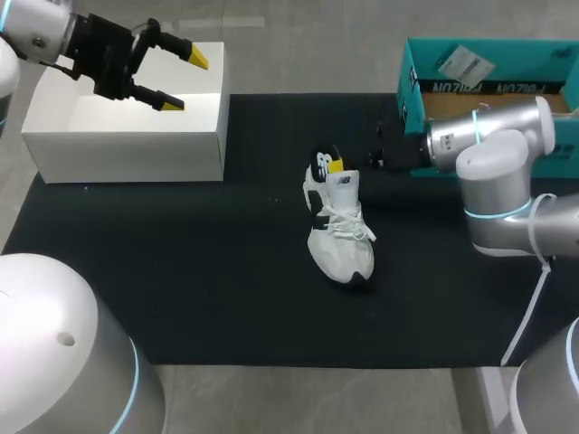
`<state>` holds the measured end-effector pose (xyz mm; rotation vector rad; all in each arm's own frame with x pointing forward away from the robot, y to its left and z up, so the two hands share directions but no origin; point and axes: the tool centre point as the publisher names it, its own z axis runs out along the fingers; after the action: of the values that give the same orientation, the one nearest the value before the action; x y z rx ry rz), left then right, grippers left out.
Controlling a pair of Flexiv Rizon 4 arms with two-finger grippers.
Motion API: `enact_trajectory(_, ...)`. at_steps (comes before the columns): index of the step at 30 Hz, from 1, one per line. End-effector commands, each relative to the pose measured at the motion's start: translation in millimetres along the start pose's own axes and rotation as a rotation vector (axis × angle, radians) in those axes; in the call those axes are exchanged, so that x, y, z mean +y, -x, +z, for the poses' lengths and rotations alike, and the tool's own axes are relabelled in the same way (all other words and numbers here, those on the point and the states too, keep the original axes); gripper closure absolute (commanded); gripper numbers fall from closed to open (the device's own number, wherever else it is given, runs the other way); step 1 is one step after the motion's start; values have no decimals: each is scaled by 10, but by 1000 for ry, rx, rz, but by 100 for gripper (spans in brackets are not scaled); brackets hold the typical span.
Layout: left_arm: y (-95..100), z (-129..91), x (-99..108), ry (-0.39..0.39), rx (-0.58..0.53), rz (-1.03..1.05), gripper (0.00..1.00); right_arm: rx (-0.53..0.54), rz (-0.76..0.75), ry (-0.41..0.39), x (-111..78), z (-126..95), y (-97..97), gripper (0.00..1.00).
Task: Take the shoe out of the shoebox, open the shoe tongue, remove and reinsert the insole, then place the shoe into the shoebox
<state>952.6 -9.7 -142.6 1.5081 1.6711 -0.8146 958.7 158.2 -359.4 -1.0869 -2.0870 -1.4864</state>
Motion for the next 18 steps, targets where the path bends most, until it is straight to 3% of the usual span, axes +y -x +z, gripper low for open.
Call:
enact_trajectory(1, 4, 0, 9, -2, 4, 0, 0, -9, 20, -10, -136, -15, -75, 100)
enact_trajectory(9, 4, 0, 9, -2, 4, 0, 0, -7, 66, -73, -313, -10, -153, 100)
enact_trajectory(16, 4, 0, 9, -2, 4, 0, 0, 5, 57, -90, -283, -4, -173, 100)
enact_trajectory(18, 4, 0, 9, -2, 4, 0, 0, -3, 44, -101, -239, -12, -174, 60)
